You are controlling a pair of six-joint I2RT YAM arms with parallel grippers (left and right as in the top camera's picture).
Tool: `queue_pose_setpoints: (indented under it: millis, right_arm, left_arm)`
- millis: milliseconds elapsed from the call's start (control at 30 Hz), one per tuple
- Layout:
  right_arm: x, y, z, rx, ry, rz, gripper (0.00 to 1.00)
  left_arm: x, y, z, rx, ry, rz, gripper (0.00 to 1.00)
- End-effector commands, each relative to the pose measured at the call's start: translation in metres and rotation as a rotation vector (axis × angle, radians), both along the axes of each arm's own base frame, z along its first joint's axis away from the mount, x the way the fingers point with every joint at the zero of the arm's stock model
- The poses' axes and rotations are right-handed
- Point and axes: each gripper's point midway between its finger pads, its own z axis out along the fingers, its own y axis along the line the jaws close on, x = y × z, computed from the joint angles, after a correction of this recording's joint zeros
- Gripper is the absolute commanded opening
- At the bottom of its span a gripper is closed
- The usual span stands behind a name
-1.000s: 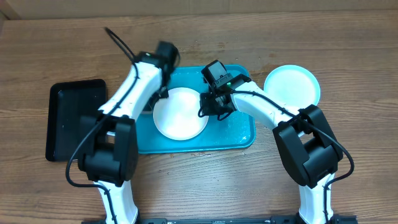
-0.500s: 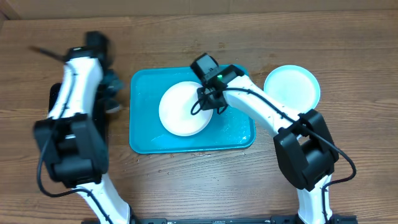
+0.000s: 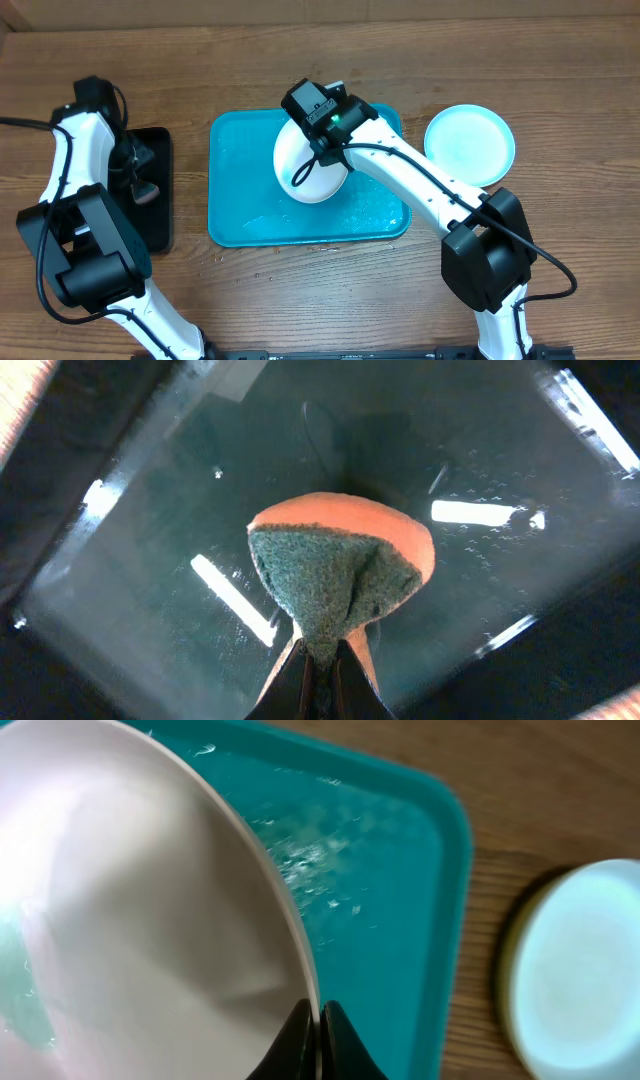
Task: Clean dirty plates on tray and stack at the side
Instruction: 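Lift the cleaned plate with the right gripper off the tray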
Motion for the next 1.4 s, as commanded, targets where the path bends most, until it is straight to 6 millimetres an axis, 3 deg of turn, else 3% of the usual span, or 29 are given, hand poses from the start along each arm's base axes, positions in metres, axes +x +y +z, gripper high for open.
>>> queue_pose_setpoints:
  millis: [0,67,200,300,467,600,667,733,900,1033,1067,1133,1200,1267,1300,1367]
  right_arm:
    - [0.015,-0.012,0.035,-0.064,-0.112,-0.032,0.04]
    - [0.015,-0.018,0.043,-0.101,-0.128,-0.04,0.04]
    - [0.016,-0.026,0.055,-0.177,-0.166,-0.033,0.04]
    - [0.017,-0.026,0.063,-0.247,-0.195,0.002,0.04]
    - [0.016,-0.022,0.091,-0.447,-0.315,0.073,0.04]
    - [0.013,-0.003,0.129,-0.641,-0.47,0.135,0.04]
    - [0.009,0.01,0.14,-0.701,-0.507,0.179,0.04]
    - [0.003,0.024,0.145,-0.747,-0.519,0.236,0.04]
    - [-0.008,0.057,0.144,-0.684,-0.547,0.311,0.04]
    - [-0.006,0.08,0.11,-0.488,-0.434,0.434,0.04]
    - [-0.004,0.078,0.107,-0.478,-0.423,0.435,0.04]
    - [0.003,0.062,0.121,-0.56,-0.47,0.366,0.04]
    - [0.003,0.039,0.158,-0.734,-0.594,0.216,0.04]
    - [-0.004,0.03,0.186,-0.826,-0.697,0.096,0.04]
    - [-0.005,0.032,0.187,-0.818,-0.706,0.092,0.04]
    - [-0.002,0.048,0.159,-0.699,-0.624,0.211,0.04]
  left_arm:
    - [-0.009,0.008,-0.002,0.022,-0.006,-0.002,0.07]
    - [-0.011,0.011,-0.004,0.025,-0.007,0.008,0.19]
    - [-0.013,0.021,-0.002,0.052,-0.007,0.025,0.67]
    - [-0.013,0.025,0.004,0.052,-0.009,0.028,0.68]
    - [-0.002,0.029,0.036,0.046,-0.036,0.03,0.75]
    - [0.019,0.021,0.07,-0.013,-0.118,0.018,0.88]
    - [0.029,0.016,0.081,-0.053,-0.167,0.008,0.97]
    - [0.037,0.01,0.087,-0.088,-0.205,-0.002,1.0]
    - [0.039,0.005,0.087,-0.117,-0.217,-0.008,1.0]
    - [0.039,0.005,0.087,-0.116,-0.216,-0.008,1.0]
    - [0.039,0.005,0.087,-0.116,-0.216,-0.008,1.0]
    - [0.039,0.005,0.087,-0.117,-0.216,-0.008,1.0]
    - [0.039,0.005,0.087,-0.116,-0.217,-0.007,1.0]
    - [0.039,0.005,0.087,-0.117,-0.217,-0.008,1.0]
    - [0.039,0.005,0.087,-0.117,-0.217,-0.007,1.0]
    - [0.039,0.005,0.087,-0.117,-0.217,-0.008,1.0]
